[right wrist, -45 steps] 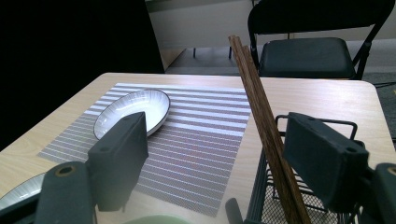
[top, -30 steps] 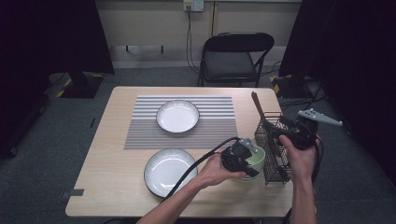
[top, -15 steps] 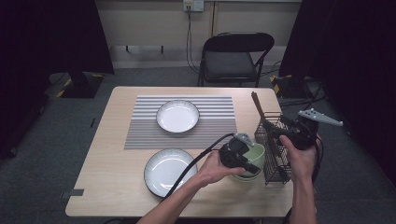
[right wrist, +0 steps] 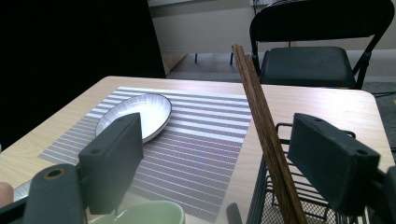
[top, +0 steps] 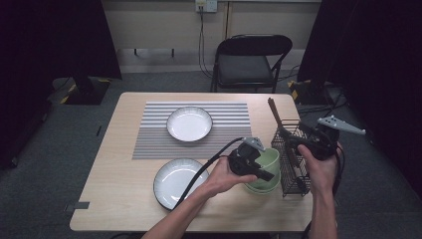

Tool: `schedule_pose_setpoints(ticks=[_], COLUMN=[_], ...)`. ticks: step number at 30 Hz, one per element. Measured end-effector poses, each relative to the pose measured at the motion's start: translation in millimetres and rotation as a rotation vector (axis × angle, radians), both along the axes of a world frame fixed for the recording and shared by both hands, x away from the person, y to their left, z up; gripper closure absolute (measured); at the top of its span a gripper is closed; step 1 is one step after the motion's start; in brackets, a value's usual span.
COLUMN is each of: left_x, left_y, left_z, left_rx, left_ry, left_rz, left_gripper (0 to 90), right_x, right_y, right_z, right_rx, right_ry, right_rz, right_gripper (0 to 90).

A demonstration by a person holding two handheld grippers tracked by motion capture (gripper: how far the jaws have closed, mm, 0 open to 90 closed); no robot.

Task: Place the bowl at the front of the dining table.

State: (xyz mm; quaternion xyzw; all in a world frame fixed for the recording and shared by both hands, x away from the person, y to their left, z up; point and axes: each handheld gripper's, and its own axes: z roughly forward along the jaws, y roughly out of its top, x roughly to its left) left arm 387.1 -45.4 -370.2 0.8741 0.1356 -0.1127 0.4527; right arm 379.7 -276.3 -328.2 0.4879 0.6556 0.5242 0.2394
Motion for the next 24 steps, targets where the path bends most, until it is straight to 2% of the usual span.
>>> schedule_pose_setpoints(ticks=[11,14,24], left_x=[5.8,8.4,20.4], left_y=[19.9,26.2,51.3], left_z=[7.2,9.8,16.0], left_rx=[-0.031,-0.023,-0.038], left_ry=[-0.007,-0.016,-0.022], left_rz=[0.044,0.065,0.135], left_gripper=[83.9,83.9,83.8], right_x=[-0.8,-0.1,1.1], right_y=[0.6,1.9,4.2], right_z=[0.4,-0.3,-1.7], right_rx=[-0.001,-0.002,-0.012], right_ry=[0.0,-0.002,0.004], right_rz=[0.002,0.006,0.007], right_gripper=[17.2,17.2,17.2])
